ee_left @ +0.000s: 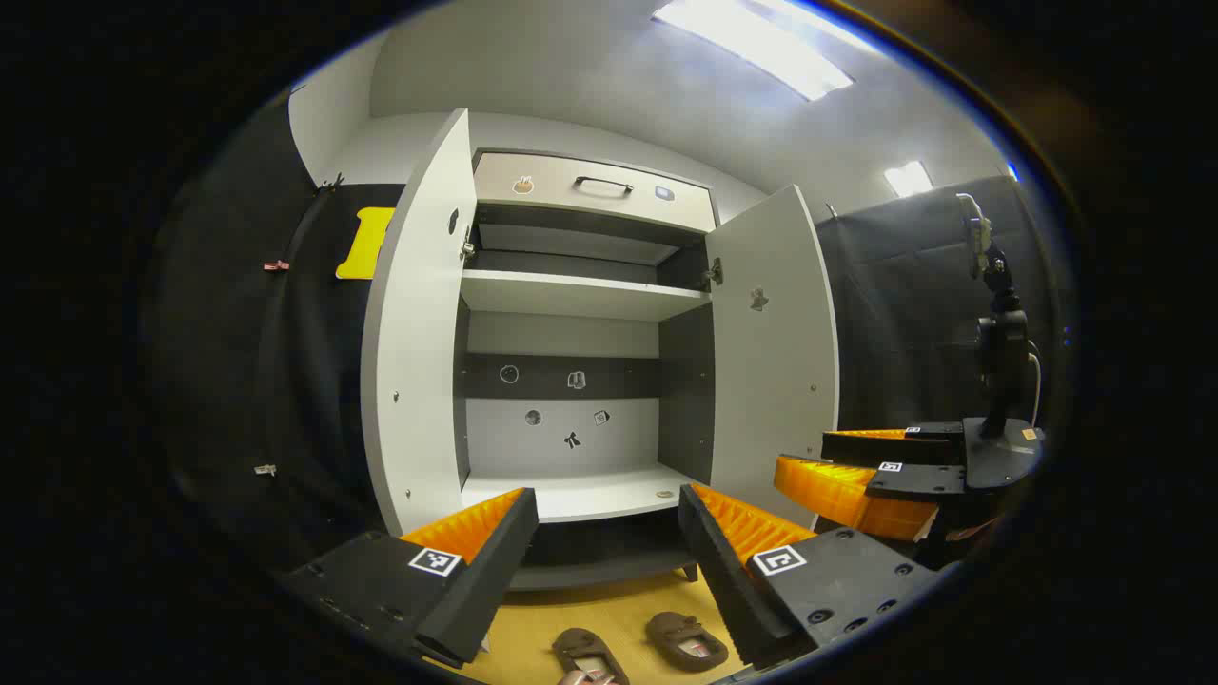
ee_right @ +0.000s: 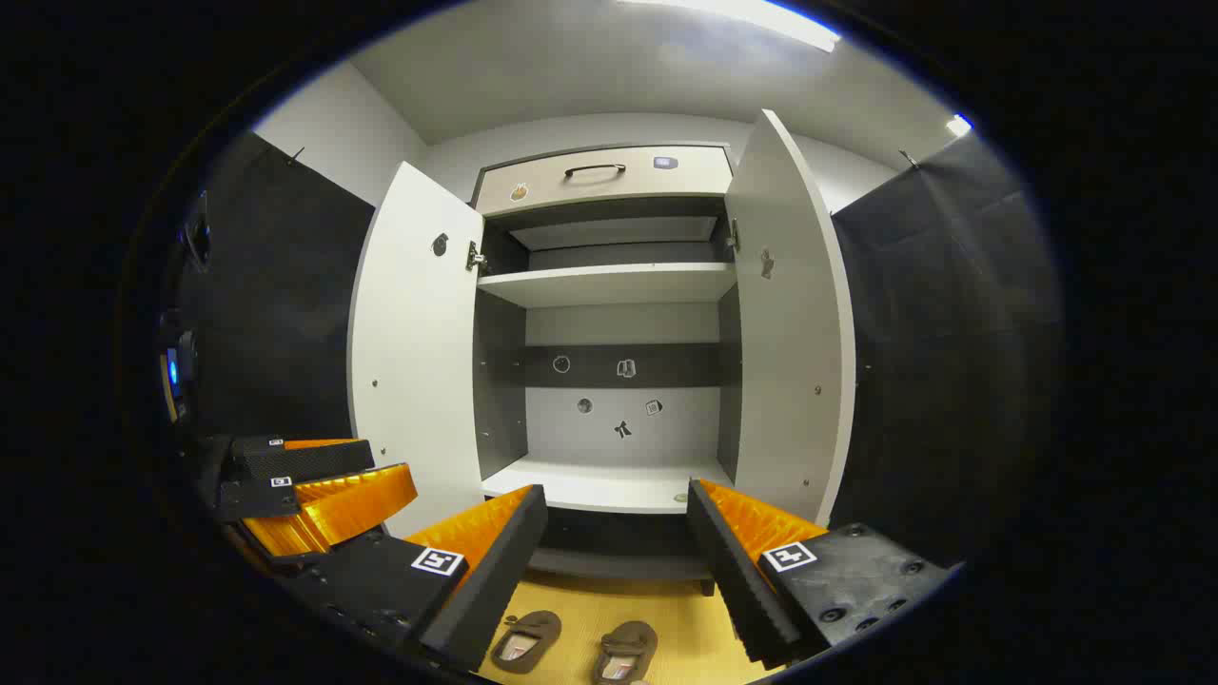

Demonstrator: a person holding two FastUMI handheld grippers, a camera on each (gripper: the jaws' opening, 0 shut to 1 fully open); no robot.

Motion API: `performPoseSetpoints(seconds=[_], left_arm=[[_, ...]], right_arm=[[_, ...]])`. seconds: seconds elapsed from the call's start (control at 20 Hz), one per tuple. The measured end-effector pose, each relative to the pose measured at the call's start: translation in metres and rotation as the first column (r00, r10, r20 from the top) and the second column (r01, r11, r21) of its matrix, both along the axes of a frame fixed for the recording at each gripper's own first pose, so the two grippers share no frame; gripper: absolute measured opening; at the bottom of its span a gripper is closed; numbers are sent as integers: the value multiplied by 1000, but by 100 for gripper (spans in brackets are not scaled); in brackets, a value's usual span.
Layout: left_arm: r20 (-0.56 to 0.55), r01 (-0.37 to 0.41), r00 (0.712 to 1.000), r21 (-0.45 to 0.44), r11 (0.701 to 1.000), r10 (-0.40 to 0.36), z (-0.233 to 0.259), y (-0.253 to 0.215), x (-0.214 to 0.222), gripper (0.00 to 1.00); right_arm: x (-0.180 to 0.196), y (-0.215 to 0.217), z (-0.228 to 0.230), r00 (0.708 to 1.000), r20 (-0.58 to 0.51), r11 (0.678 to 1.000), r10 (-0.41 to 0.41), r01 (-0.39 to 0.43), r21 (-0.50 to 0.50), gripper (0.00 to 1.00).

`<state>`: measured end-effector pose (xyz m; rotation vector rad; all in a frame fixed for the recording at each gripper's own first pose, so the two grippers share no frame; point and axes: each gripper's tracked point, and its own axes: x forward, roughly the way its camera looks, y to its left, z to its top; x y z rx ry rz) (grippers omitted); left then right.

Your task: Grab one shoe with the right hand and put it into the shoe cabinet, grab the other shoe with the left hand and put it into the shoe cabinet; then close the right door with the right hand and the left door with the left hand.

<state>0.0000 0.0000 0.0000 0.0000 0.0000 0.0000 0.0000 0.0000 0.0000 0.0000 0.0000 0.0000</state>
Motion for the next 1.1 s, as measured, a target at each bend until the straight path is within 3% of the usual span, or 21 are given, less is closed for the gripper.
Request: performPoseSetpoints(seconds=[0.6,1.1], left_arm=[[-17,-20,1000,4,1000,20,-8,13,14,94],[-11,0,1000,8,1000,0,-11,23,20,94]], right_arm=[[17,6,-7,1000,-2,999,31,-31,-13,98],[24,5,-27,1000,-28,1000,-3,2,-18,98]])
